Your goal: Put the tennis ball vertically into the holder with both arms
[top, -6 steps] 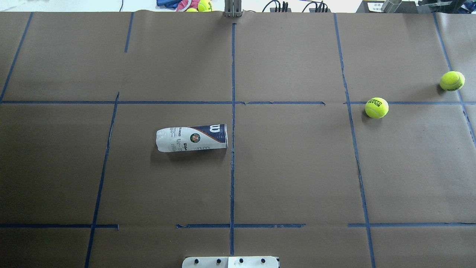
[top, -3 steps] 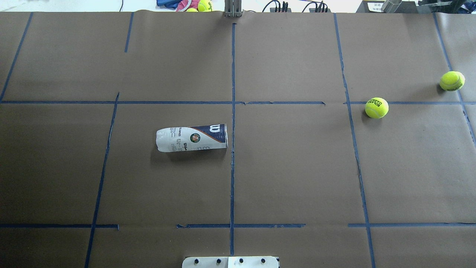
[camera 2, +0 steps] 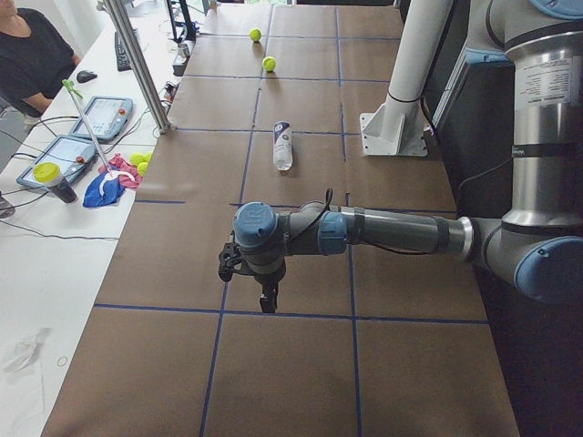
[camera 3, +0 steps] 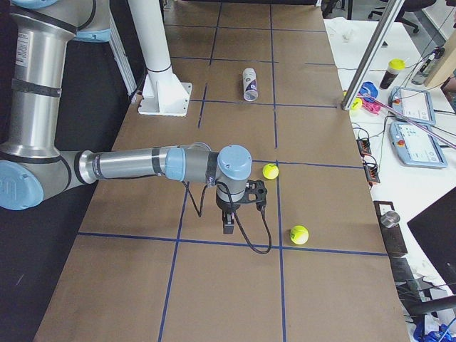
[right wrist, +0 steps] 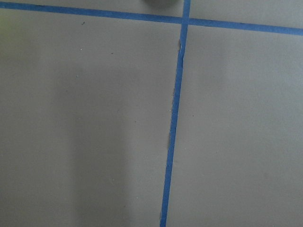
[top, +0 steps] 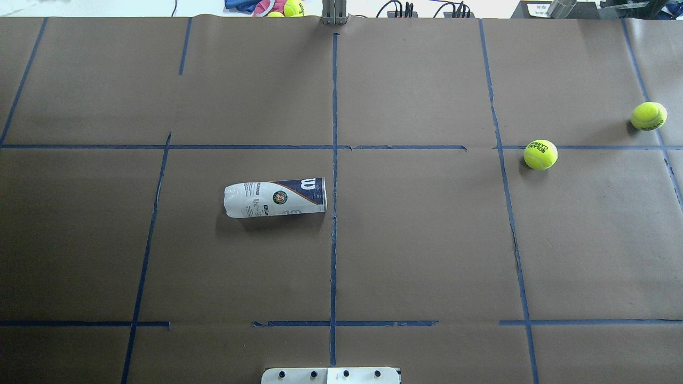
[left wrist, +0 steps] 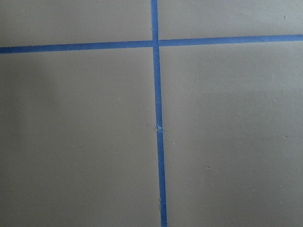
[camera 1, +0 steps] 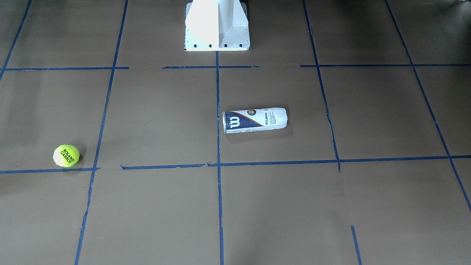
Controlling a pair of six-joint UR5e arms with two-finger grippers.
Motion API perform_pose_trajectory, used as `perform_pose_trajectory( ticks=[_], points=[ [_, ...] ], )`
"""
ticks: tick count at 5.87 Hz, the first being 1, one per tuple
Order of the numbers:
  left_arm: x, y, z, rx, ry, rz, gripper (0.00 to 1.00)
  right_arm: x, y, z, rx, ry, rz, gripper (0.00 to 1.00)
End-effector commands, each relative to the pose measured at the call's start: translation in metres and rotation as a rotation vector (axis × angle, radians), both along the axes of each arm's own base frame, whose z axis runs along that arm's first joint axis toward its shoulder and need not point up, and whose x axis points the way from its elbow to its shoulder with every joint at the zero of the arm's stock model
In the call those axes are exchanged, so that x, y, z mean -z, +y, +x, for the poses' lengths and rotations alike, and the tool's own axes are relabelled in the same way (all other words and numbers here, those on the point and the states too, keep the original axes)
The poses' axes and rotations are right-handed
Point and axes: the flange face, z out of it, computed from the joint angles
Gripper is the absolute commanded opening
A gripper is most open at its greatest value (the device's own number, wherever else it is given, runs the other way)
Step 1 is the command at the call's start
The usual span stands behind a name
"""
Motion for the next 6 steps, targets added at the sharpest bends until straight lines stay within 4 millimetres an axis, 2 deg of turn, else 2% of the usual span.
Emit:
perform_pose_trajectory(
  ticks=[1, 3, 4, 5, 6],
  points=[
    [0.003, 0.000, 0.000, 0.001, 0.000, 0.007, 1.00, 0.000, 0.000, 0.000, -0.002, -0.002, -0.003, 1.00],
    [0.012, -0.005, 0.007, -0.009, 0.003, 0.021, 1.00, 0.000, 0.000, 0.000, -0.001, -0.005, 0.001, 1.00],
    [0.041, -0.020, 0.059, -0.112, 0.063, 0.088, 1.00, 0.002, 0.000, 0.000, 0.005, -0.004, 0.009, 1.00],
    [0.083, -0.043, 0.105, -0.201, 0.093, 0.239, 1.00, 0.000, 0.001, 0.000, 0.007, -0.002, 0.008, 1.00],
    [0.129, -0.048, 0.139, -0.266, 0.122, 0.369, 1.00, 0.002, -0.001, 0.000, 0.005, -0.004, 0.009, 1.00]
  ],
)
